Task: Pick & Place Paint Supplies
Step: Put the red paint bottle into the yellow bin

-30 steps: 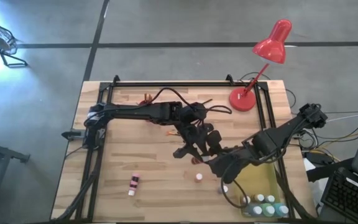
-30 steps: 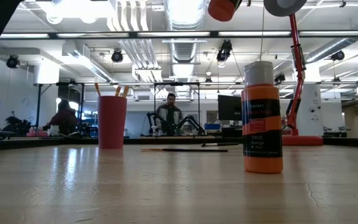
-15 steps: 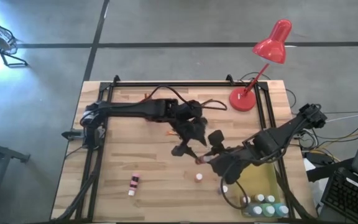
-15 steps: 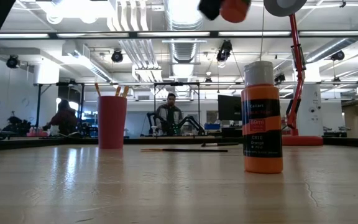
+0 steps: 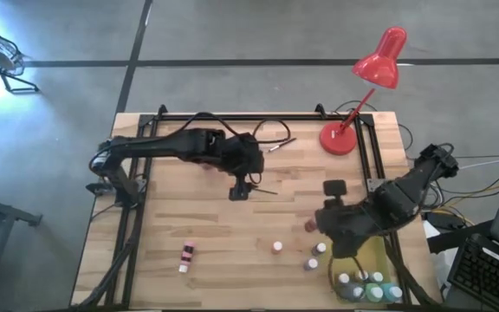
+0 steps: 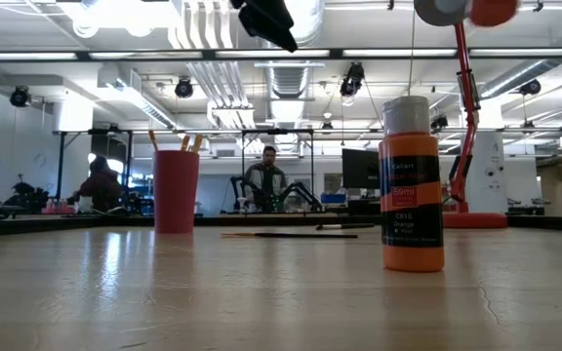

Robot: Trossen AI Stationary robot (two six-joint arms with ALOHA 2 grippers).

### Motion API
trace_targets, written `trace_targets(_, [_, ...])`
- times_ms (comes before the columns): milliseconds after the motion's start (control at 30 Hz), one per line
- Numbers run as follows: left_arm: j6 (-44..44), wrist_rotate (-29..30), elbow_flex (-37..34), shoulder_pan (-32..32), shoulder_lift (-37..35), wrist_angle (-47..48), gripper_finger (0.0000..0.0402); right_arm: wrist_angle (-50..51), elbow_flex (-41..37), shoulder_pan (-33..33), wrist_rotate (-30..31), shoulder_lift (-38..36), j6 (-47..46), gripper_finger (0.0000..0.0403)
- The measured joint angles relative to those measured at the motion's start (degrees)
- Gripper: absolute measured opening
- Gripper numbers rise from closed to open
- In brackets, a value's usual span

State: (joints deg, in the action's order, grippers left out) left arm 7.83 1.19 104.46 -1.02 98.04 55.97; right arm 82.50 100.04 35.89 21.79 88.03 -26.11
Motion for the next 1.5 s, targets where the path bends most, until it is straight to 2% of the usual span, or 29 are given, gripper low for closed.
trace_targets(200, [-1.5, 2.7, -10.9, 0.0, -6.6, -10.3, 0.0320, 2.7, 1.8, 5.4, -0.9, -0.6, -13.2, 0.0112])
trace_targets(500, [-5.0, 5.9, -29.3, 0.0, -18.3, -31.0, 0.0320, 7.6, 1.6, 12.8, -0.9, -0.7, -34.7, 0.0112])
trace_targets(733, [-4.7, 11.0, -38.1, 0.0, -23.6, -44.6, 0.0321, 7.5, -0.1, 15.2, -3.6, -0.6, -45.0, 0.0112])
trace_targets(1067, [-0.6, 12.6, -41.2, -0.4, -24.1, -55.0, 0.0321, 7.5, -8.6, 17.1, -14.4, -0.6, -54.6, 0.0112])
trace_targets(1500, [1.8, 13.7, -41.2, -2.2, -23.9, -58.5, 0.0319, 7.5, -16.0, 24.5, -14.8, -0.6, -76.3, 0.0112])
